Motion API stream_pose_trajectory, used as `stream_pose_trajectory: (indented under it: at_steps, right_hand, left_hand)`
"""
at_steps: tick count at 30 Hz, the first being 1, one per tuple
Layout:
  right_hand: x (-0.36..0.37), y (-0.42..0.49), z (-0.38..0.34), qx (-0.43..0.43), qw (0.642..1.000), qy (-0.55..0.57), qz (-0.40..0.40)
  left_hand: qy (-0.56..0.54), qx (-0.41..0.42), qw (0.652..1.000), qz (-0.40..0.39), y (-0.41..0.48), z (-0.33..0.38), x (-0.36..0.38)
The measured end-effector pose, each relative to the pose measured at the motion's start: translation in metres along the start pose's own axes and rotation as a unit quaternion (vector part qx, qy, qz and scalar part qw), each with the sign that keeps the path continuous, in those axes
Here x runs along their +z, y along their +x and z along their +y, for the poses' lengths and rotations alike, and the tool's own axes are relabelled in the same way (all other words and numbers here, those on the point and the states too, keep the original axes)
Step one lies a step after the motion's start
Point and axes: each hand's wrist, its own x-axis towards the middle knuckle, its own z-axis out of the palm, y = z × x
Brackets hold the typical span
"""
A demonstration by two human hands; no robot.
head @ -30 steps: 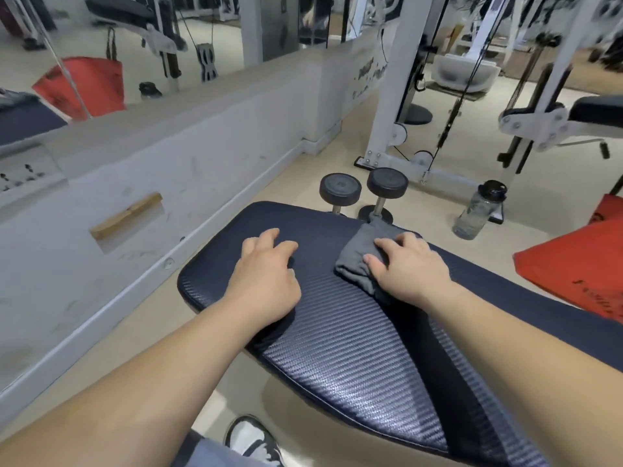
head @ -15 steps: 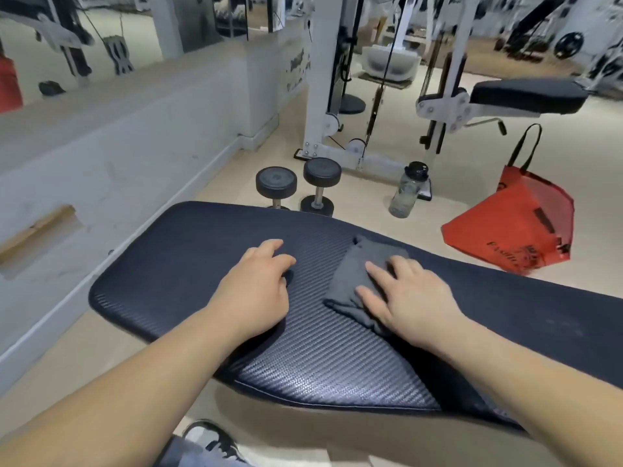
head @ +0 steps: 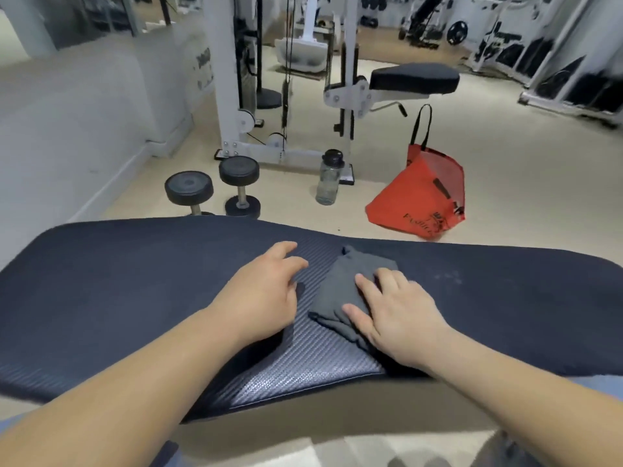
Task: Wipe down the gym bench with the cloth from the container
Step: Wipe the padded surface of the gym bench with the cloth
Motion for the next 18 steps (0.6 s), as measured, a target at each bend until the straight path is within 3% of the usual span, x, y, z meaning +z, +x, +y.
stream_pose_trajectory:
  at_steps: [3,6,9,15,18]
  right_hand:
    - [-0.004,0.017,0.027,0.172,0.983,0.004,-0.062]
    - [0.007,0.018,0.017,0.225,0.973,0.001,-0.050]
    - [0.012,-0.005,-0.006,0.200,0.979,0.026,-0.029]
    - [0.021,-0.042,0.030,0.021,0.998,0.054,0.001]
    - [0.014,-0.022,0.066,0.054,0.997,0.049,-0.028]
  left_hand:
    - [-0.008,0.034,0.999,-0.021,0.013,0.020,0.015]
    - [-0.008,0.062,0.998,-0.023,0.021,0.030,0.026]
    - [-0.008,0.087,0.996,-0.025,0.024,0.030,0.031]
    - [0.020,0.093,0.995,-0.029,0.023,0.023,0.037]
    - [0.019,0.090,0.995,-0.032,0.024,0.033,0.042]
